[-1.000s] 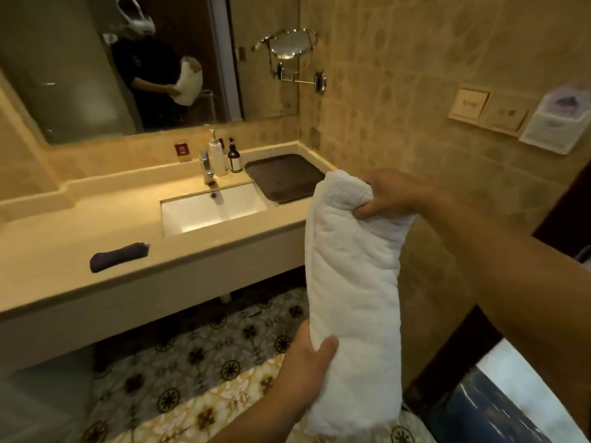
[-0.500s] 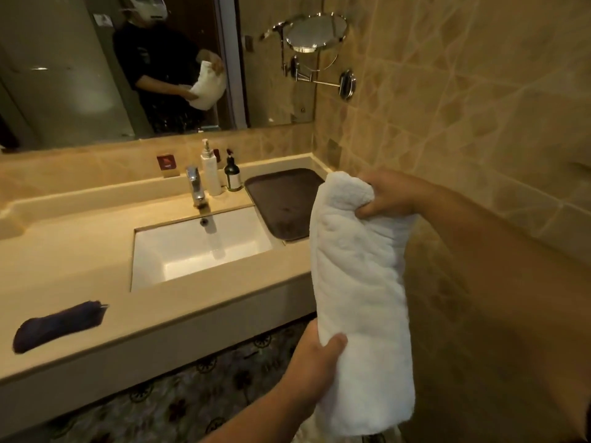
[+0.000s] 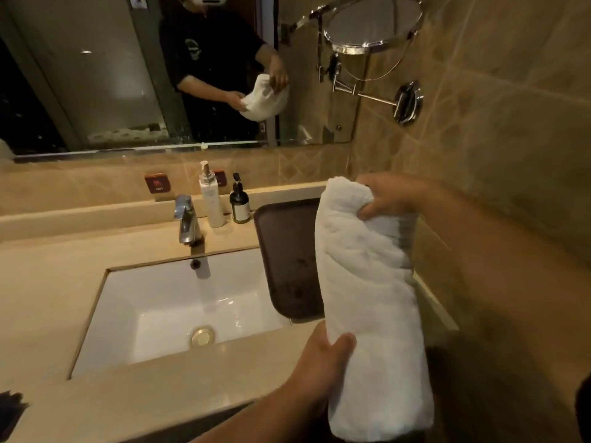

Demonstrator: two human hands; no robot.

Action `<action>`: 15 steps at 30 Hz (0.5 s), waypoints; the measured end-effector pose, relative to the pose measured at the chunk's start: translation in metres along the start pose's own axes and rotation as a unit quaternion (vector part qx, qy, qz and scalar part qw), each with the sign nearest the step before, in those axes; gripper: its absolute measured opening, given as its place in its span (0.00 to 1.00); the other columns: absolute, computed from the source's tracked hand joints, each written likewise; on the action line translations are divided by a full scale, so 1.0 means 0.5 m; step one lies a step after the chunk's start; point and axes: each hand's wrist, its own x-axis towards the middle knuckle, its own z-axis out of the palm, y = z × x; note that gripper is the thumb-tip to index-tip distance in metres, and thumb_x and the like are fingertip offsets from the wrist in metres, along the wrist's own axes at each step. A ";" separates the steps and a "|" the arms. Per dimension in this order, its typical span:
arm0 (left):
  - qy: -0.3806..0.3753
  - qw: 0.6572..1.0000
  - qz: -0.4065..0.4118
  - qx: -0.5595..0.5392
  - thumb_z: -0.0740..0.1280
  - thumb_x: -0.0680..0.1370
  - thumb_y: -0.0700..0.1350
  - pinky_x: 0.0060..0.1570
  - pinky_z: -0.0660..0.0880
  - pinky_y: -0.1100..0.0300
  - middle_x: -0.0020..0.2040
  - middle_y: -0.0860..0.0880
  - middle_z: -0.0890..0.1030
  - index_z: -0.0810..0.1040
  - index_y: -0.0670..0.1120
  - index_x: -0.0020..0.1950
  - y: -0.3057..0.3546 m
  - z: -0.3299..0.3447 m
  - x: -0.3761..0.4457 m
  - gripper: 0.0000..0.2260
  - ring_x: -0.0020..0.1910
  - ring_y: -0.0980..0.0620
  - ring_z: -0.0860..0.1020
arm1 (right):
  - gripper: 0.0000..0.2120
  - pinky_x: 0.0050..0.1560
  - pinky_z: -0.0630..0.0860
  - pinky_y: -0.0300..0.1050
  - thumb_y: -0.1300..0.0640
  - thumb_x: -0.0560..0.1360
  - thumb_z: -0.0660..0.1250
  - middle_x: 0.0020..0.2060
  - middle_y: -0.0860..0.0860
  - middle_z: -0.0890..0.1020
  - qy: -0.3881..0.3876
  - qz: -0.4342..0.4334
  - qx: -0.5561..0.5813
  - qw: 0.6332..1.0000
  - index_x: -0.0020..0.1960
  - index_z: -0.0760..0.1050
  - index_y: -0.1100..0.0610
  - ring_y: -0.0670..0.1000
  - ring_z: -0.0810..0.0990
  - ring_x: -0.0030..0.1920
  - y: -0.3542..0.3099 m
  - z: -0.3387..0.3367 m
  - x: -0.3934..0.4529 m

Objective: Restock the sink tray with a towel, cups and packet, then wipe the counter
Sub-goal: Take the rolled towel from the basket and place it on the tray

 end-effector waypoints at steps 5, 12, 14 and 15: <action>0.058 0.997 -0.030 -0.041 0.62 0.75 0.49 0.56 0.76 0.59 0.55 0.57 0.83 0.77 0.57 0.59 0.032 0.031 0.185 0.13 0.54 0.59 0.80 | 0.21 0.49 0.70 0.48 0.50 0.69 0.76 0.55 0.52 0.78 -0.025 -0.038 -0.026 0.999 0.57 0.71 0.51 0.53 0.74 0.49 0.094 -0.001 0.207; 0.066 0.989 -0.103 -0.081 0.59 0.81 0.49 0.65 0.72 0.46 0.61 0.52 0.81 0.73 0.51 0.68 0.043 0.030 0.354 0.16 0.60 0.50 0.78 | 0.25 0.52 0.70 0.47 0.49 0.70 0.75 0.60 0.53 0.77 -0.088 -0.043 -0.069 0.993 0.63 0.71 0.51 0.54 0.75 0.53 0.180 0.064 0.414; 0.075 0.988 -0.110 -0.073 0.59 0.81 0.47 0.65 0.72 0.46 0.61 0.52 0.81 0.74 0.51 0.68 0.035 0.028 0.386 0.16 0.60 0.50 0.78 | 0.29 0.53 0.70 0.48 0.49 0.70 0.75 0.63 0.54 0.76 -0.098 -0.039 -0.076 0.992 0.67 0.70 0.53 0.56 0.75 0.57 0.198 0.086 0.450; 0.079 0.988 -0.115 -0.068 0.59 0.80 0.47 0.65 0.72 0.44 0.61 0.51 0.81 0.74 0.50 0.68 0.031 0.028 0.400 0.16 0.60 0.48 0.78 | 0.29 0.53 0.70 0.48 0.49 0.70 0.75 0.62 0.54 0.76 -0.105 -0.036 -0.078 0.991 0.67 0.70 0.53 0.55 0.75 0.56 0.207 0.096 0.464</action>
